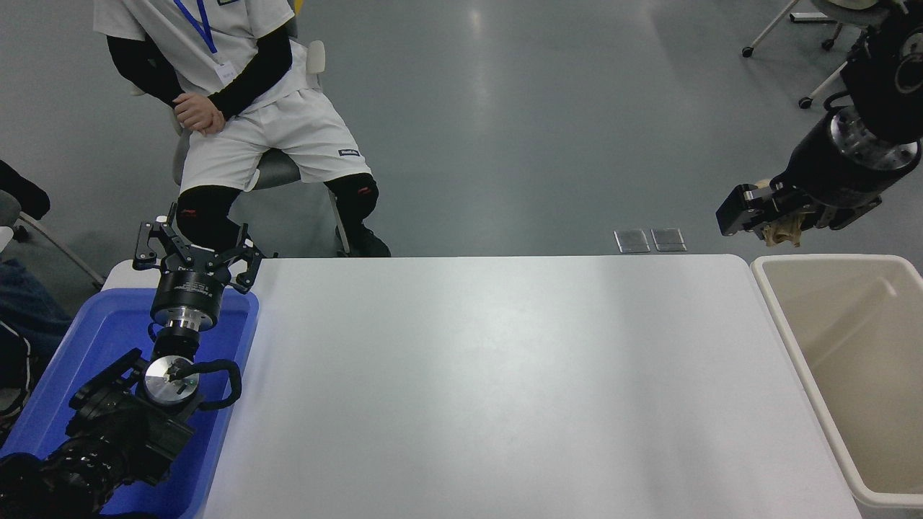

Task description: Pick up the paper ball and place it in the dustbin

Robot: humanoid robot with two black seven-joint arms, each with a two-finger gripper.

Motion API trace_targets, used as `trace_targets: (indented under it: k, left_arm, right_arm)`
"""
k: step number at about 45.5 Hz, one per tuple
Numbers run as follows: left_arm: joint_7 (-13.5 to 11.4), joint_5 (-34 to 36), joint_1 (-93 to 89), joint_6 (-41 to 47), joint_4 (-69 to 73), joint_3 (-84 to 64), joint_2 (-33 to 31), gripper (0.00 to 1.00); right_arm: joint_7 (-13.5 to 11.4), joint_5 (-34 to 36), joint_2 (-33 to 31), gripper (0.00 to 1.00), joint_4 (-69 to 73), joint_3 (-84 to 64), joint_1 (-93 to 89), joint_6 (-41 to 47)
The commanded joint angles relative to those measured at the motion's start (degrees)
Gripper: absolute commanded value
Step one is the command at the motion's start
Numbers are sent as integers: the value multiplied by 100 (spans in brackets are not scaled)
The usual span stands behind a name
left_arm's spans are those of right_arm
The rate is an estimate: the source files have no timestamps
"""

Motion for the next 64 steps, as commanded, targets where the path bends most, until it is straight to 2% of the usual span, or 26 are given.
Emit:
trace_targets:
  k: [1, 15, 23, 33, 50, 61, 64]
  left_arm:
    - [0, -7, 0, -1, 1, 0, 0, 99]
    - [0, 1, 0, 8, 1, 0, 0, 99]
    - [0, -7, 0, 8, 1, 0, 0, 99]
    - [0, -7, 0, 8, 1, 9, 0, 99]
    - [0, -7, 0, 8, 1, 0, 0, 99]
    - [0, -7, 0, 8, 1, 8, 0, 99]
    - [0, -7, 0, 8, 1, 0, 0, 99]
  right_arm:
    - [-1, -46, -303, 0, -23, -435, -30, 0]
    - [-1, -468, -1023, 0, -365, -620, -451, 0]
    - [-1, -468, -1445, 0, -953, -497, -934, 0]
    - [-1, -486, -2017, 0, -1894, 469, -2120, 0]
    - [8, -486, -2017, 0, -3405, 1621, -4133, 0]
    - [8, -468, -1762, 0, -4276, 2377, -5443, 0]
    - [-1, -442, -1675, 0, -4469, 2544, -5750, -289]
